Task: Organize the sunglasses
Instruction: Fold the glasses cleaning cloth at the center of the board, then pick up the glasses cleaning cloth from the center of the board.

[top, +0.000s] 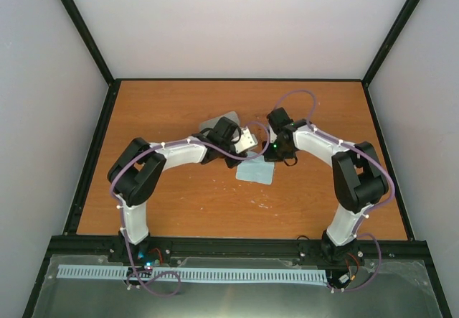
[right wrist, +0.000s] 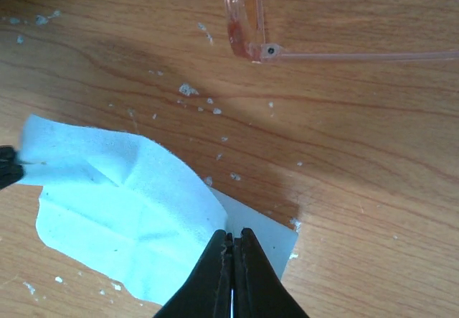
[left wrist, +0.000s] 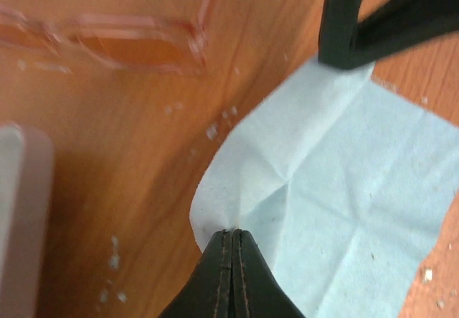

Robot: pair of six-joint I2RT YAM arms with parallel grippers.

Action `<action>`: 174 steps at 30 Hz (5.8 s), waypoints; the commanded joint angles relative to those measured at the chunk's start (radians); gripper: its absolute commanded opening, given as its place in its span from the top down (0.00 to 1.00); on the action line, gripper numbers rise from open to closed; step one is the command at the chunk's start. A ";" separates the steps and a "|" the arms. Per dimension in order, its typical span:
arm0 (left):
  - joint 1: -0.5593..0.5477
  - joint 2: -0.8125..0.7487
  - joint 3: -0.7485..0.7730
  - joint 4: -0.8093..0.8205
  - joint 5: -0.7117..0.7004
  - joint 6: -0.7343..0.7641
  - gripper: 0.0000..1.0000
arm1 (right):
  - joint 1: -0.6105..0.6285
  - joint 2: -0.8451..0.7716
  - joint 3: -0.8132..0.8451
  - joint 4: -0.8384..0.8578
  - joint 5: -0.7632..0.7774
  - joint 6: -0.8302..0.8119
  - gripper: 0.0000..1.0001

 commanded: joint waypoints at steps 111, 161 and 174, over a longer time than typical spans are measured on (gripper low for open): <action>0.070 -0.088 -0.134 0.124 -0.051 -0.052 0.81 | 0.097 0.024 -0.049 0.032 -0.096 0.022 0.94; 0.079 -0.053 -0.123 0.067 0.072 0.017 0.76 | -0.029 -0.074 -0.118 0.018 -0.070 0.019 0.60; 0.080 -0.026 -0.107 0.032 0.110 0.064 0.75 | -0.029 -0.044 -0.158 0.017 -0.138 -0.008 0.55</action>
